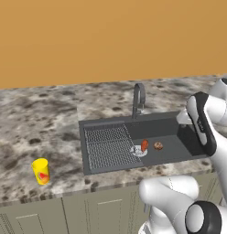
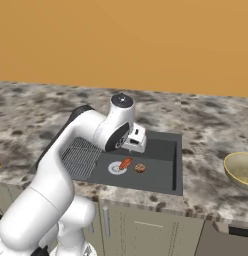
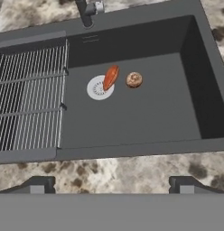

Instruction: Remove the sweet potato and mushroom from the sink. Then move the bowl and cup from the counter to the sink for washing.

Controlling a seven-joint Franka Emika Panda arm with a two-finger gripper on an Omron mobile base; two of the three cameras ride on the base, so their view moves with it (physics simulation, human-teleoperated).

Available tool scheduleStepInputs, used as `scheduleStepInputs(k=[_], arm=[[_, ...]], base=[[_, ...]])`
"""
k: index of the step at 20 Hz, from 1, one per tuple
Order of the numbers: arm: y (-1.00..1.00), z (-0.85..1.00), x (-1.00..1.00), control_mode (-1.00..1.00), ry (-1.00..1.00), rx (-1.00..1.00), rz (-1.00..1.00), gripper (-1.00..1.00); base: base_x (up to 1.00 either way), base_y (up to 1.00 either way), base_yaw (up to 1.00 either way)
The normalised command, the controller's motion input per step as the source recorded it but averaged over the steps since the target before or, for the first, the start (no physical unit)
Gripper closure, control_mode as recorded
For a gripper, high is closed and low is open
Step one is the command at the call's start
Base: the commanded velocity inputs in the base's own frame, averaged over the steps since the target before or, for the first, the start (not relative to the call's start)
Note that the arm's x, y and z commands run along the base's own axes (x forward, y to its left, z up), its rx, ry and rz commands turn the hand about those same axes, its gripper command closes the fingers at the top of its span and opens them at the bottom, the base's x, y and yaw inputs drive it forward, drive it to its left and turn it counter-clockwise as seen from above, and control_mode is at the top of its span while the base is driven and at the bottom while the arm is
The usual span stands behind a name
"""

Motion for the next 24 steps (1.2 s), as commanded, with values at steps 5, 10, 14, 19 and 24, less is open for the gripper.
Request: scheduleStepInputs(k=[5,10,14,19,24], arm=[[0.0,-0.28,0.02,-1.0,0.01,-0.01,0.0,-1.0],[0.0,-0.27,0.08,-1.0,0.0,-0.02,0.0,-1.0],[0.0,-0.26,0.11,-1.0,0.01,0.0,0.0,-1.0],[0.0,-0.23,0.2,-1.0,0.05,-0.01,0.0,-1.0],[0.0,-0.21,0.23,-1.0,0.07,0.0,0.0,-1.0]], base=[[0.0,0.0,0.0],[0.0,0.0,0.0],[0.0,0.0,0.0],[0.0,0.0,0.0],[0.0,0.0,0.0]])
